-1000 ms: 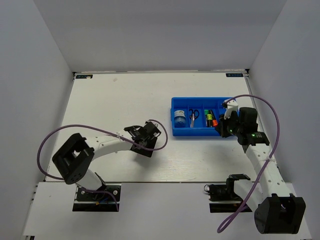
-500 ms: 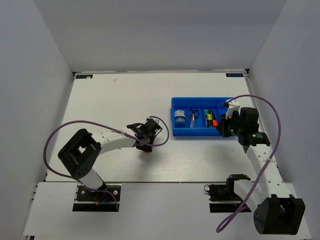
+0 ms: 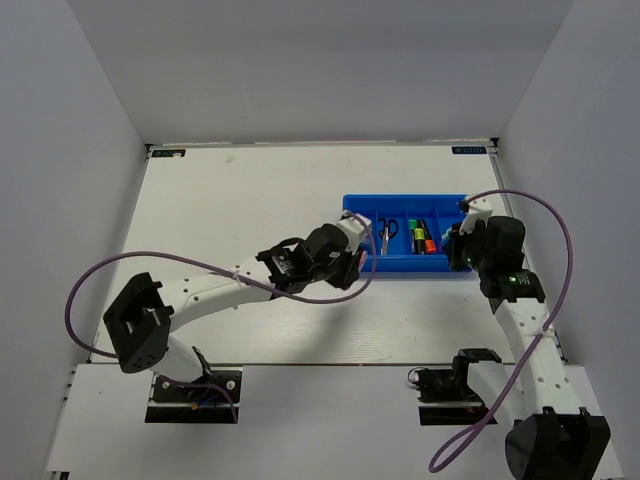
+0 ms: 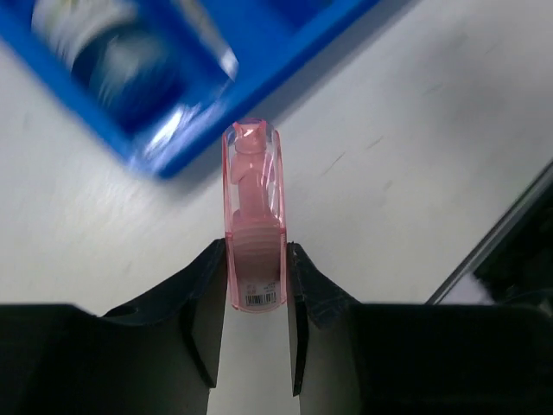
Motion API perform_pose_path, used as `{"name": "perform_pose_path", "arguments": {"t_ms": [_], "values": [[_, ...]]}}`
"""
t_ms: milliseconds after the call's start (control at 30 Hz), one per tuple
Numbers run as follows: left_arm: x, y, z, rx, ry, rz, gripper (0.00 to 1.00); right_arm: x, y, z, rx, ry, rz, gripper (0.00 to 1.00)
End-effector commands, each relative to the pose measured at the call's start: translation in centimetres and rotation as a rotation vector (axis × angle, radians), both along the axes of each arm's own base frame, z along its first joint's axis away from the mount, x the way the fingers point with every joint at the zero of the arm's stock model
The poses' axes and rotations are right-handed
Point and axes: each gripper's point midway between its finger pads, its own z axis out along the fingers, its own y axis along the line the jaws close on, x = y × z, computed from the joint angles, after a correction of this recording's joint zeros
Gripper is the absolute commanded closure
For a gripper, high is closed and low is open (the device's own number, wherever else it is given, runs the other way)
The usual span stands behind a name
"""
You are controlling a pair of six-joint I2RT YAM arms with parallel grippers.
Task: Sort the stationery into containers
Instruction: Pick up the stationery from the center of the board, then place the stationery in the storage box.
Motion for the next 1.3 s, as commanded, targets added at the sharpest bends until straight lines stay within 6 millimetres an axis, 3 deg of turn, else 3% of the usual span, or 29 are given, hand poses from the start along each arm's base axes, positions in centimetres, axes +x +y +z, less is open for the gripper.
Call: {"name": "perform_pose_path", "arguments": {"t_ms": [0, 33, 67, 133, 167, 200, 233, 267, 300, 333, 533, 567, 633, 667, 700, 733, 767, 833, 867, 1033, 1267], "values": [[3.1, -6.5, 6.8, -0.284, -0.233, -0.102, 0.99, 1.6, -2.4, 2.1, -0.016, -0.097, -0.167, 1.00], [3.4, -7.4, 7.4, -0.319, -0.254, -0.114, 0.99, 1.8, -3.6, 2.1, -0.041, -0.106, -0.225, 1.00], [4.2, -8.7, 9.3, -0.414, -0.308, -0.124, 0.99, 2.1, -5.0, 2.5, -0.079, -0.130, -0.302, 1.00], [5.2, -11.4, 10.0, -0.540, -0.335, -0.126, 0.99, 2.6, -7.3, 3.2, -0.114, -0.173, -0.433, 1.00], [6.3, -12.5, 10.4, -0.598, -0.360, -0.123, 0.99, 2.2, -9.7, 2.8, -0.176, -0.173, -0.557, 1.00], [6.6, -13.2, 10.6, -0.639, -0.349, -0.114, 0.99, 2.3, -10.2, 3.5, -0.162, -0.205, -0.607, 1.00], [8.0, -15.4, 11.5, -0.736, -0.327, -0.091, 0.99, 2.3, -10.9, 3.8, -0.167, -0.226, -0.648, 1.00], [8.8, -16.4, 13.5, -0.790, -0.338, -0.095, 0.99, 2.2, -11.4, 3.8, -0.163, -0.236, -0.694, 1.00], [8.9, -17.3, 13.7, -0.817, -0.322, -0.112, 0.99, 1.6, -13.1, 4.1, -0.201, -0.250, -0.796, 1.00], [10.1, -19.3, 14.2, -0.897, -0.304, -0.104, 0.99, 1.6, -13.5, 5.0, -0.184, -0.286, -0.834, 1.00], [12.2, -24.6, 15.1, -1.024, -0.234, -0.129, 0.99, 1.5, -13.7, 4.6, -0.174, -0.291, -0.854, 1.00], [12.6, -25.4, 13.0, -0.996, -0.208, -0.129, 0.99, 1.5, -13.7, 4.7, -0.172, -0.297, -0.857, 1.00], [13.2, -26.5, 13.9, -1.011, -0.211, -0.127, 0.99, 1.4, -13.9, 5.0, -0.175, -0.303, -0.866, 1.00], [13.9, -27.0, 11.2, -0.973, -0.182, -0.096, 0.99, 1.4, -13.9, 4.9, -0.175, -0.305, -0.868, 1.00], [14.4, -27.1, 13.0, -1.014, -0.188, -0.088, 0.99, 1.4, -13.8, 4.9, -0.174, -0.304, -0.869, 1.00], [14.8, -27.1, 12.6, -1.013, -0.185, -0.069, 0.99, 1.4, -13.8, 5.0, -0.172, -0.307, -0.866, 1.00], [15.2, -27.7, 9.7, -0.973, -0.151, -0.053, 0.99, 1.3, -13.9, 5.0, -0.169, -0.308, -0.870, 1.00], [15.5, -28.3, 11.0, -0.995, -0.153, -0.051, 0.99, 1.4, -13.9, 4.9, -0.169, -0.306, -0.874, 1.00], [15.9, -28.8, 8.6, -0.964, -0.123, -0.036, 0.99, 1.3, -13.9, 5.0, -0.166, -0.307, -0.873, 1.00], [16.8, -29.1, 4.9, -0.920, -0.061, 0.028, 0.97, 1.3, -13.8, 5.2, -0.159, -0.312, -0.871, 1.00], [16.7, -28.9, 2.2, -0.854, -0.024, 0.045, 0.85, 1.2, -13.8, 5.0, -0.157, -0.309, -0.879, 1.00]]}}
